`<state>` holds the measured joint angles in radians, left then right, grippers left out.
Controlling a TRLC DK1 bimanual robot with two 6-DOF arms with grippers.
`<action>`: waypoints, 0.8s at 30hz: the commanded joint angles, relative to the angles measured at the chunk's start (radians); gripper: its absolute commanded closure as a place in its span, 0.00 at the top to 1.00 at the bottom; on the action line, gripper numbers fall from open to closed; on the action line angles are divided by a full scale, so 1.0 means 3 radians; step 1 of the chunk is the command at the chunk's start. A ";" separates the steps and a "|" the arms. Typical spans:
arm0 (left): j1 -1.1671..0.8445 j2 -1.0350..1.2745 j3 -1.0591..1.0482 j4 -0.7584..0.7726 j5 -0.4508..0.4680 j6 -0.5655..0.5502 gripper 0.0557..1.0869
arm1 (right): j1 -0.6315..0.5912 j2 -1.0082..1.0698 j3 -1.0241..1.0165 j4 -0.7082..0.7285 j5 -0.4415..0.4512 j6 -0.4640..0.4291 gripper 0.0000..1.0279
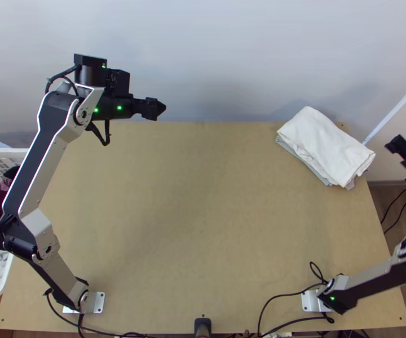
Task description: Fold the t-shirt
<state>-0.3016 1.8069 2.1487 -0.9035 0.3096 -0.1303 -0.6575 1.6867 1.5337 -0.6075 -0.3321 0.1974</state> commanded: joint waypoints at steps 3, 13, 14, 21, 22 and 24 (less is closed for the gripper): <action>0.0013 -0.0168 -0.0070 -0.0026 -0.0004 0.0041 0.96 | 0.0463 -0.0662 -0.0418 0.0593 0.0054 -0.0177 0.96; 0.0126 -0.0316 -0.0091 0.0031 -0.0014 0.0005 0.96 | 0.1266 -0.0054 -0.1211 0.2460 0.1245 -0.0494 0.96; 0.0156 -0.0337 -0.0091 0.0067 -0.0030 -0.0016 0.96 | 0.1261 0.0110 -0.1170 0.2460 0.1301 -0.0484 0.96; 0.0351 -0.0501 -0.0024 0.0302 -0.0403 -0.0057 0.96 | 0.1016 0.0861 -0.0894 0.1820 0.1373 -0.0162 0.96; 0.0402 -0.0521 -0.0014 0.0312 -0.0423 -0.0057 0.96 | 0.0980 0.0897 -0.0848 0.1774 0.1373 -0.0131 0.96; 0.0479 -0.0572 -0.0019 0.0312 -0.0449 -0.0052 0.96 | 0.0939 0.0892 -0.0766 0.1769 0.1373 -0.0116 0.96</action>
<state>-0.1856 1.6844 2.1300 -0.8204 0.1902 -0.1352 -0.3405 1.9324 1.2621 -0.0463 0.0528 0.1333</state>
